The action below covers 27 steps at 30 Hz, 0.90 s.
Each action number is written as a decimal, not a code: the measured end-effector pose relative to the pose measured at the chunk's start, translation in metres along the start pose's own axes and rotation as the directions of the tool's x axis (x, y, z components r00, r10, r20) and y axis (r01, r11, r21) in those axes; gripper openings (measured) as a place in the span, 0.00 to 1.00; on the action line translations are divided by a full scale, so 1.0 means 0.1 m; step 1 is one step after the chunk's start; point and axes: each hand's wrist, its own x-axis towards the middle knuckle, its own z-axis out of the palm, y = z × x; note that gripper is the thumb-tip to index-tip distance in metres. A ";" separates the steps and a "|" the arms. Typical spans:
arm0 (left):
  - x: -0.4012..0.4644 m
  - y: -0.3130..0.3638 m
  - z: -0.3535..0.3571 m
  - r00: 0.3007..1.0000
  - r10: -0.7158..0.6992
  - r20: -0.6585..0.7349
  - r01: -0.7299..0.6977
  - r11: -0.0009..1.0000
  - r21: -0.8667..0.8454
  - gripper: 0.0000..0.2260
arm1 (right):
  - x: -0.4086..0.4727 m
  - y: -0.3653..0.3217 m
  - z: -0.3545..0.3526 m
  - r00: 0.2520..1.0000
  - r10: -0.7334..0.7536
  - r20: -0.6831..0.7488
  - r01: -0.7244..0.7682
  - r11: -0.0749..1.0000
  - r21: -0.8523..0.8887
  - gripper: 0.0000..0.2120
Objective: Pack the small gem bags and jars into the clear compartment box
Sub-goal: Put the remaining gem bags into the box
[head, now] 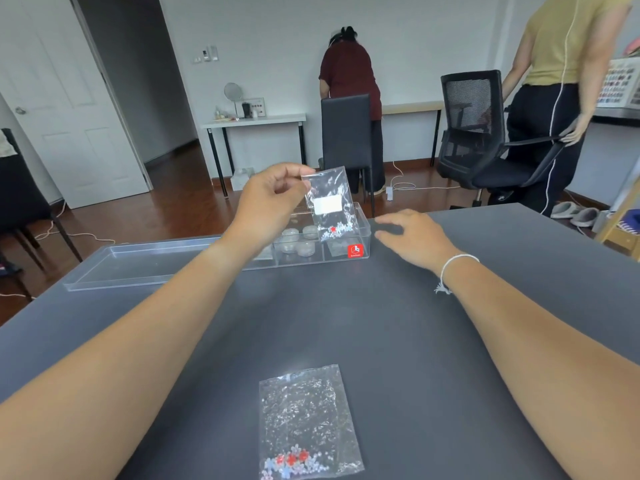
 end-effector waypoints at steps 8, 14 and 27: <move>0.44 -0.10 0.14 0.997 -0.068 0.024 0.064 0.989 0.134 0.08 | 0.08 0.08 0.12 0.990 0.036 0.135 -0.005 0.975 -0.224 0.22; 0.58 -0.31 0.30 0.983 -0.159 0.095 0.130 0.958 0.257 0.08 | 0.10 0.11 0.15 0.992 0.025 0.126 0.006 0.969 -0.245 0.21; 0.50 -0.49 0.35 0.972 -0.126 0.197 -0.003 0.835 0.550 0.11 | 0.09 0.09 0.14 0.993 0.028 0.115 -0.001 0.972 -0.234 0.21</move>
